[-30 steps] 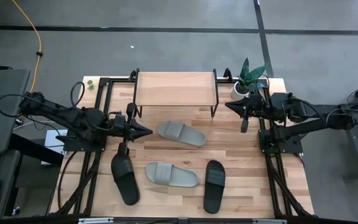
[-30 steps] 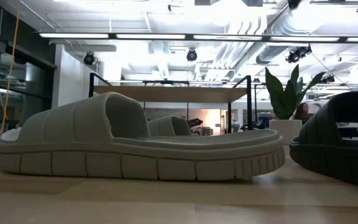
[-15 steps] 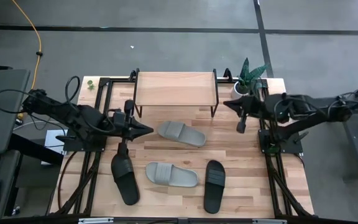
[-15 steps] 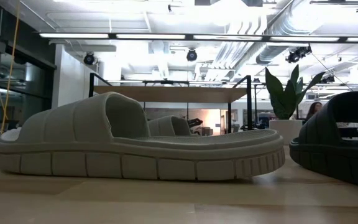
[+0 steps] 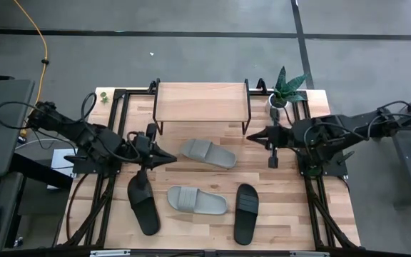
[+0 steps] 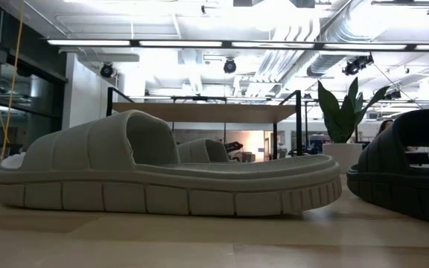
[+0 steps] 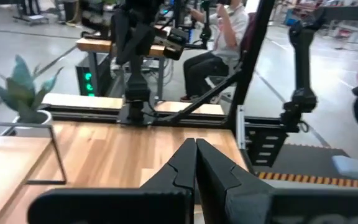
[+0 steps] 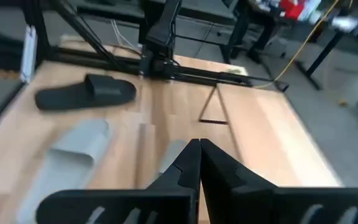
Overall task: Pick and place slides into the shelf
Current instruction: Put the right black slide on the shelf
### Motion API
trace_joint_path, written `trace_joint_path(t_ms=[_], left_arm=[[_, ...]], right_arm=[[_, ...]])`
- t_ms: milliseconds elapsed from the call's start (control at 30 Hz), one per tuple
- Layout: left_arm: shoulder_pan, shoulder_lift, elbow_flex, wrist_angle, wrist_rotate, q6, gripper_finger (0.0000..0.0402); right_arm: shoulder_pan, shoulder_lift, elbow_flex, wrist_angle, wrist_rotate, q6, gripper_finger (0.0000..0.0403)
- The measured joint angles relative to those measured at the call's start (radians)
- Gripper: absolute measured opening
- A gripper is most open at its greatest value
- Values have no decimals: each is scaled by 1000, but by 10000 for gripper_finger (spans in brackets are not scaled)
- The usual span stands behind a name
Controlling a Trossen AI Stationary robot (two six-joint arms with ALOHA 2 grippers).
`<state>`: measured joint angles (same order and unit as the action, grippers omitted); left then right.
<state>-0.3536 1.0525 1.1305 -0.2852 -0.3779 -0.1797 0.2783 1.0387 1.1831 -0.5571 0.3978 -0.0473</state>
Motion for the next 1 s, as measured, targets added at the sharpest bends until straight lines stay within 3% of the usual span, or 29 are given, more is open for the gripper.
trace_joint_path(t_ms=[400, 1000], left_arm=[[-78, 27, 0, -3, -7, 14, 1], [-85, 34, 0, -10, -8, -9, 1]], right_arm=[[25, 167, 1, -38, -31, 26, 0], [199, 271, 0, -120, 76, 230, 0]])
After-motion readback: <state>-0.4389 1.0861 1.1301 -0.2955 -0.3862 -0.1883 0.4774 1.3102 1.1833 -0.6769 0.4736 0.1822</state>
